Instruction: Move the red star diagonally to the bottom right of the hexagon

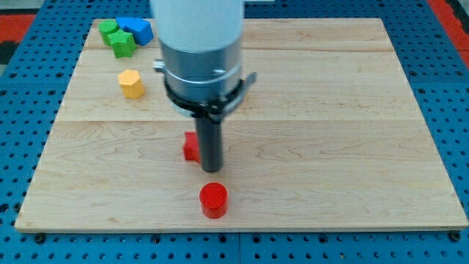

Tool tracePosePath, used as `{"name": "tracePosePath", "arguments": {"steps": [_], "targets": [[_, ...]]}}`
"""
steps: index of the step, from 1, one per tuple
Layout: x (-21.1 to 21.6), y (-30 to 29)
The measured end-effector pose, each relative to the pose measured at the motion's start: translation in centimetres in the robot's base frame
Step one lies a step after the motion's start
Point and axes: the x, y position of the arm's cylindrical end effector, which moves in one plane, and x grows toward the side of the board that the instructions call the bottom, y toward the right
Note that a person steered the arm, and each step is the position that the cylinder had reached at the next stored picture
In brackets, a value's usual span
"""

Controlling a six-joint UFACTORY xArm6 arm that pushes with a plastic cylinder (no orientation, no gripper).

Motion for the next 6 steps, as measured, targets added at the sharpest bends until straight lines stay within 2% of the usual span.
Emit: {"name": "tracePosePath", "arguments": {"steps": [1, 2, 3, 5, 6], "targets": [[-5.7, 0.2], [-9.1, -0.5], [-3.7, 3.3], [-3.7, -5.1], [-3.3, -7.3]]}}
